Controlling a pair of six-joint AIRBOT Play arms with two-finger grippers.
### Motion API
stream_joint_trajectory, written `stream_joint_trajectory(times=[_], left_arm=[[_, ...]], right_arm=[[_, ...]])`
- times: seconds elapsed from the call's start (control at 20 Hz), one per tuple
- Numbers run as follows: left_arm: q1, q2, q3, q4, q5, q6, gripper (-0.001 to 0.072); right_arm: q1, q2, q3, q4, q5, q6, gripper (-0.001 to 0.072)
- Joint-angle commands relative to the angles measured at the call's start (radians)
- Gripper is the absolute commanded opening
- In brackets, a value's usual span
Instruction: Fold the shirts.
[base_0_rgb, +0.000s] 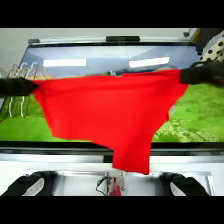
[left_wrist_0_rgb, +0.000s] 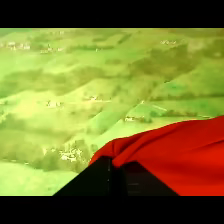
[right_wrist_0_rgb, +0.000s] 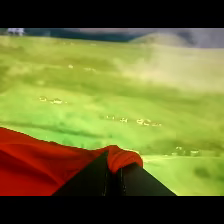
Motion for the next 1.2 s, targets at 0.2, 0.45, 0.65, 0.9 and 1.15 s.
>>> stream_joint_trajectory(times=[0.2,0.45,0.65,0.9,1.15], left_arm=[[0.001,-0.491,-0.008,-0.126,0.277,0.002,0.0038],[0.001,-0.631,0.057,-0.239,0.258,0.001,0.0107],[0.107,-0.622,0.19,-0.233,-0.002,0.007,0.0464],[0.38,-0.602,0.217,-0.224,-0.443,0.064,0.0689],[0.458,-0.478,-0.3,-0.287,-0.26,0.239,0.069]], right_arm=[[-0.001,-0.414,-0.105,0.01,-0.538,0.467,0.0072],[0.0,-0.538,-0.105,0.21,-0.527,0.466,0.012],[-0.039,-0.464,-0.051,0.217,-0.388,0.323,0.0533],[-0.186,-0.351,-0.04,0.186,0.14,0.019,0.0531],[-0.269,-0.298,-0.209,0.344,0.287,-0.061,0.0531]])
